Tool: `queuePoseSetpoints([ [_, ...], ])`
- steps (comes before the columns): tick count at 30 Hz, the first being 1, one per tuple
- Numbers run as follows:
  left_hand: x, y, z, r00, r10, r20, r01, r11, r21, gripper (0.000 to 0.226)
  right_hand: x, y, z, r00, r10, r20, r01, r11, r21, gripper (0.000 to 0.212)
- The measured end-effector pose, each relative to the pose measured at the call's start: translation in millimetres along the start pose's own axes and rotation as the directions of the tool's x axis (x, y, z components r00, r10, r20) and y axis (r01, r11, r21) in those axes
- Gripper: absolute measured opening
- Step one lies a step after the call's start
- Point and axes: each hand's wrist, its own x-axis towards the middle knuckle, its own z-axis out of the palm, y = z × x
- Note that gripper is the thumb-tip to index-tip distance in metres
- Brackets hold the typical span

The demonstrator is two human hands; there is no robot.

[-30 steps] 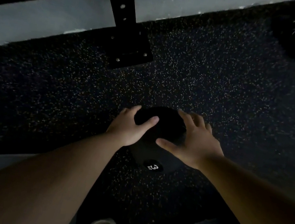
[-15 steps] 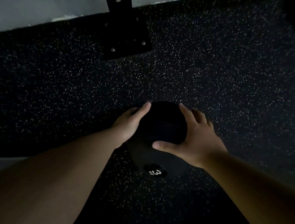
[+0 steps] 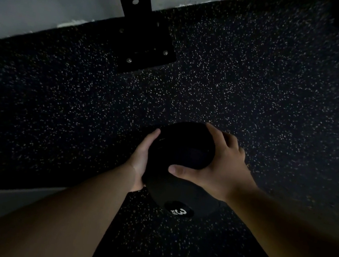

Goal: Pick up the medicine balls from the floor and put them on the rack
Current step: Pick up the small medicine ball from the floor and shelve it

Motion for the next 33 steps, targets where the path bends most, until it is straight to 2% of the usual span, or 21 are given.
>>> queuePoseSetpoints([
  [7,-34.8,15.8,13.7,0.998,0.067,0.014,-0.065,0.993,-0.097,0.075,-19.3,-17.8,-26.5,0.993,-0.102,-0.054,0.100,0.994,-0.036,0.134],
  [11,-84.3,59.3,30.7,0.994,0.113,0.001,-0.112,0.990,-0.087,0.071,-40.9,-57.6,-73.8,0.987,-0.142,-0.080,0.139,0.989,-0.044,0.133],
  [15,-159.6,124.5,46.8,0.984,0.179,-0.003,-0.179,0.982,-0.068,0.076,-77.8,-116.2,-139.4,0.969,-0.210,-0.132,0.205,0.978,-0.049,0.135],
  [19,-262.1,200.8,68.3,0.971,0.239,-0.011,-0.239,0.966,-0.095,0.084,-129.5,-190.0,-220.1,0.943,-0.286,-0.173,0.279,0.958,-0.064,0.137],
  [26,-502.8,328.1,123.3,0.926,0.377,0.019,-0.359,0.897,-0.259,0.062,-259.3,-341.4,-375.9,0.843,-0.455,-0.287,0.427,0.890,-0.158,0.140],
  [29,-607.6,372.5,136.4,0.878,0.472,-0.073,-0.469,0.822,-0.323,0.052,-327.9,-412.5,-441.8,0.787,-0.540,-0.296,0.499,0.841,-0.207,0.140],
  [31,-677.8,395.4,143.9,0.826,0.550,-0.127,-0.559,0.768,-0.312,0.068,-378.4,-459.5,-481.2,0.747,-0.590,-0.307,0.543,0.808,-0.230,0.140],
  [33,-750.2,410.0,150.2,0.776,0.622,-0.104,-0.621,0.727,-0.294,0.079,-428.3,-502.7,-512.5,0.689,-0.639,-0.341,0.581,0.769,-0.267,0.138],
])
